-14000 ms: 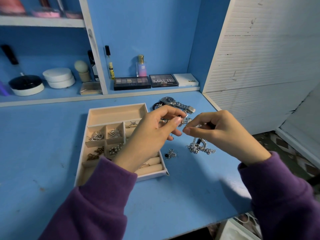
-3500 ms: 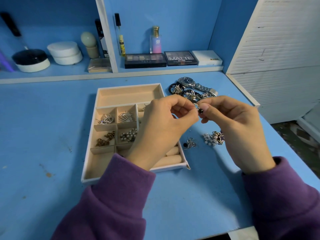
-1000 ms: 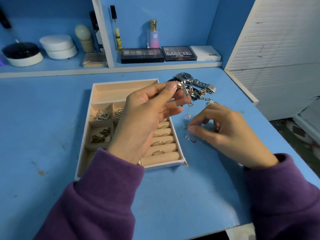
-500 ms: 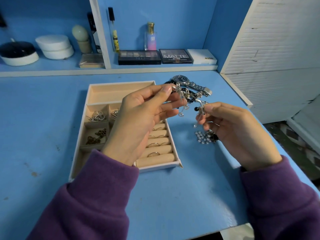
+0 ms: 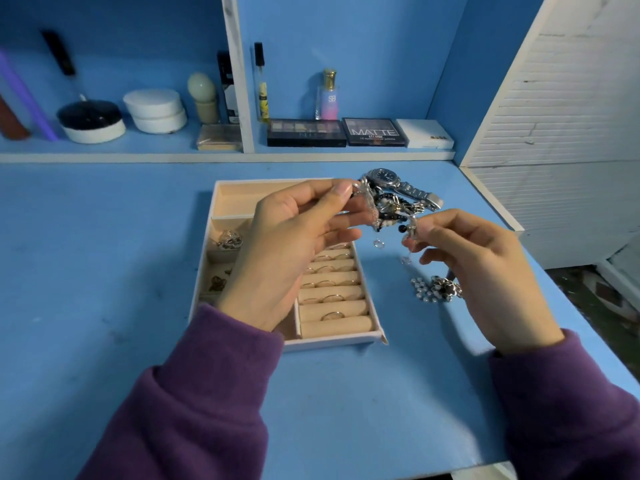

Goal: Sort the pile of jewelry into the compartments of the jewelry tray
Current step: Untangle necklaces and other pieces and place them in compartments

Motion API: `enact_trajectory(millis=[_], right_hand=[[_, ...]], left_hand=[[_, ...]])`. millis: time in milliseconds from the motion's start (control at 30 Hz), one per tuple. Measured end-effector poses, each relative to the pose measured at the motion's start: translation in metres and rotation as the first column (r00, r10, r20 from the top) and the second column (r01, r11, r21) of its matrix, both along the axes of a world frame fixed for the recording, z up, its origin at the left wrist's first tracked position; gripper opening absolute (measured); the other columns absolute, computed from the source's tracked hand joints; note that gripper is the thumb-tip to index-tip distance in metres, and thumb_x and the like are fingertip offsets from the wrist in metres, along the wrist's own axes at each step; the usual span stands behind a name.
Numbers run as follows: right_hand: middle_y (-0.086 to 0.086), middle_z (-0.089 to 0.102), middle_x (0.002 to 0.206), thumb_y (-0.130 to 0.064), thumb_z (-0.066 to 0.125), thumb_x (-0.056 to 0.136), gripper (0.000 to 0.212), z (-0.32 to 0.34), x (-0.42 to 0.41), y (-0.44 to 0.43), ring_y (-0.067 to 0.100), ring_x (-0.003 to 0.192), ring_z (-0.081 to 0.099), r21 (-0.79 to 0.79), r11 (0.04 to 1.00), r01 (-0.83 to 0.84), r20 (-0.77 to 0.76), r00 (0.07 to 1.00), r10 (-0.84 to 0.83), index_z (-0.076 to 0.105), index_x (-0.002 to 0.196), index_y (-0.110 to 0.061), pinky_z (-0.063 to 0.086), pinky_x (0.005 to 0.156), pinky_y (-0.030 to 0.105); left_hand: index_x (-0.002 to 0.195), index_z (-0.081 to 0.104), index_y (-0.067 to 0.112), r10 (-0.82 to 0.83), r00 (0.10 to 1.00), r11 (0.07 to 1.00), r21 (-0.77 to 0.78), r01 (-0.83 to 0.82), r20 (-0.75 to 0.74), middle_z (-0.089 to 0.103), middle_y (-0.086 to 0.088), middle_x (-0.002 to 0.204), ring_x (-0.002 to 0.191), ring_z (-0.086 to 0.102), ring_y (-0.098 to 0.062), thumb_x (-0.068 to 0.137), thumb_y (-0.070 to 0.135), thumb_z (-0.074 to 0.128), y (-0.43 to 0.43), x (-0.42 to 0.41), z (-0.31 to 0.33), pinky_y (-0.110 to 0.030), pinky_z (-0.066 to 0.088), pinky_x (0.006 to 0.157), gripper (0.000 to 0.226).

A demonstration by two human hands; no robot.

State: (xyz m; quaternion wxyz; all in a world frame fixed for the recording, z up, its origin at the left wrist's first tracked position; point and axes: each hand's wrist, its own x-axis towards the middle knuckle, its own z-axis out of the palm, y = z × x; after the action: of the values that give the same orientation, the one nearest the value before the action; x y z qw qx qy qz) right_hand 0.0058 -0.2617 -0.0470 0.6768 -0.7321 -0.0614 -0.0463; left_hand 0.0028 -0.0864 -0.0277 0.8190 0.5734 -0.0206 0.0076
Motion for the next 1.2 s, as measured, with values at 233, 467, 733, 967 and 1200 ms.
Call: enact_trajectory(millis=[233, 467, 733, 967, 1200], right_hand=[[-0.003, 0.064, 0.068, -0.025, 0.062, 0.075, 0.012, 0.023, -0.006, 0.042, 0.014, 0.068, 0.055, -0.208, 0.975, -0.076, 0.13, 0.986, 0.105, 0.067, 0.07, -0.015, 0.043, 0.064, 0.028], [0.005, 0.068, 0.073, -0.013, 0.063, 0.084, 0.01, 0.035, -0.005, 0.089, 0.012, 0.067, 0.056, -0.318, 0.922, -0.221, 0.139, 0.951, 0.276, 0.069, 0.076, -0.012, 0.044, 0.061, 0.022], [-0.003, 0.066, 0.066, -0.011, 0.061, 0.084, 0.01, 0.036, -0.011, 0.11, -0.002, 0.059, 0.057, -0.36, 0.892, -0.274, 0.122, 0.934, 0.336, 0.069, 0.077, -0.011, 0.042, 0.057, 0.009], [0.0, 0.068, 0.068, -0.013, 0.063, 0.083, 0.01, 0.031, -0.015, 0.114, 0.009, 0.065, 0.06, -0.349, 0.892, -0.287, 0.106, 0.934, 0.342, 0.069, 0.076, -0.015, 0.045, 0.06, 0.016], [-0.006, 0.068, 0.066, -0.013, 0.062, 0.083, 0.01, 0.025, -0.02, 0.118, 0.019, 0.07, 0.063, -0.346, 0.894, -0.286, 0.099, 0.936, 0.338, 0.07, 0.076, -0.015, 0.048, 0.065, 0.027]], left_hand=[[0.086, 0.069, 0.016, 0.082, 0.978, 0.851, 0.497, -0.169, 0.191, 0.074, 0.0, 0.078, 0.075, 0.07, -0.011, 0.085, 0.011, 0.059, 0.073, -0.026, 0.026, -0.019, 0.055, 0.066, 0.011], [0.078, 0.069, 0.025, 0.044, 0.984, 0.742, 0.654, -0.146, 0.17, 0.074, 0.006, 0.079, 0.076, 0.069, -0.004, 0.082, 0.011, 0.062, 0.113, -0.05, 0.032, -0.016, 0.052, 0.065, 0.017], [0.078, 0.072, 0.029, -0.044, 0.997, 0.642, 0.767, -0.02, 0.063, 0.072, 0.015, 0.074, 0.074, 0.066, 0.001, 0.076, 0.027, 0.063, 0.119, -0.068, 0.02, -0.013, 0.047, 0.068, 0.009], [0.08, 0.072, 0.027, -0.051, 0.998, 0.54, 0.842, 0.008, 0.023, 0.068, 0.015, 0.066, 0.053, 0.054, 0.013, 0.081, 0.022, 0.065, 0.12, -0.075, 0.024, -0.001, 0.034, 0.047, 0.01], [0.087, 0.074, 0.019, -0.118, 0.992, 0.469, 0.879, 0.086, -0.034, 0.062, 0.015, 0.066, 0.036, 0.044, 0.015, 0.082, 0.015, 0.065, 0.116, -0.076, 0.019, -0.001, 0.03, 0.041, 0.011]])
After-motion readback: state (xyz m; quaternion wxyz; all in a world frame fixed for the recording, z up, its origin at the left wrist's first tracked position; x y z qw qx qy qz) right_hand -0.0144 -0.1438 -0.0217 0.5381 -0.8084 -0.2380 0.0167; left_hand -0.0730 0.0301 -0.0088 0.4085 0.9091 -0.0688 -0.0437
